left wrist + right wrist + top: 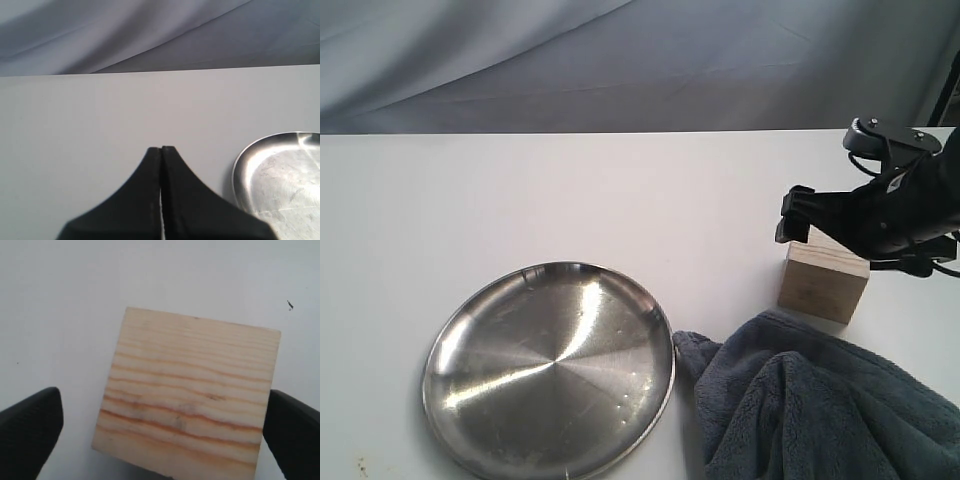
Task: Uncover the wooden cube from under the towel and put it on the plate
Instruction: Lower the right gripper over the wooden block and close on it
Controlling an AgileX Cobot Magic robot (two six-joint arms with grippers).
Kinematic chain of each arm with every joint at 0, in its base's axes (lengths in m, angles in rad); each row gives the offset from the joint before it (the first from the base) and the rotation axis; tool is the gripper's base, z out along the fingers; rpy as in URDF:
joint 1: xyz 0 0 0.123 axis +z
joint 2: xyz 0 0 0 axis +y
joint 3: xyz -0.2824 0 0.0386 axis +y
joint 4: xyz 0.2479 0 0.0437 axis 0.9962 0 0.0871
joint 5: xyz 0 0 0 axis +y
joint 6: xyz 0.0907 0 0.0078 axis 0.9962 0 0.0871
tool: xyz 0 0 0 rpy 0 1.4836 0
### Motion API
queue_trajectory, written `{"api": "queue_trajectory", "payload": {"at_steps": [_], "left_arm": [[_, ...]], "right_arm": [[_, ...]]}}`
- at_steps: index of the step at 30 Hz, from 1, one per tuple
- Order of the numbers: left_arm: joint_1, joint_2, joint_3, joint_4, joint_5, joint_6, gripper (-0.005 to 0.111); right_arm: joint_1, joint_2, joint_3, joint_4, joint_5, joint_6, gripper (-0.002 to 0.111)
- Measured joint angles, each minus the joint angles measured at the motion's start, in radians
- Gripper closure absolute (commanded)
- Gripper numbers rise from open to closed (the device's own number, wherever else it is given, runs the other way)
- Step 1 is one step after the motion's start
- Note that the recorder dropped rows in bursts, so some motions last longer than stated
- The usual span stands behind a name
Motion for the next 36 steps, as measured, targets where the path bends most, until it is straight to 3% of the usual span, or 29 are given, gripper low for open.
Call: {"api": "queue_trajectory", "payload": {"at_steps": [17, 20, 27, 31, 36], "left_arm": [[0.000, 0.000, 0.000, 0.000, 0.000, 0.000, 0.107], [0.000, 0.000, 0.000, 0.000, 0.000, 0.000, 0.107], [0.000, 0.000, 0.000, 0.000, 0.000, 0.000, 0.107], [0.000, 0.000, 0.000, 0.000, 0.000, 0.000, 0.107], [0.000, 0.000, 0.000, 0.000, 0.000, 0.000, 0.107]], "right_arm": [[0.000, 0.082, 0.000, -0.052, -0.065, 0.008, 0.006], [0.000, 0.082, 0.000, -0.093, -0.067, 0.008, 0.020], [0.002, 0.082, 0.000, -0.135, -0.068, 0.012, 0.082], [0.004, 0.082, 0.000, -0.139, -0.070, 0.012, 0.108], [0.004, 0.082, 0.000, -0.139, -0.071, -0.012, 0.108]]}}
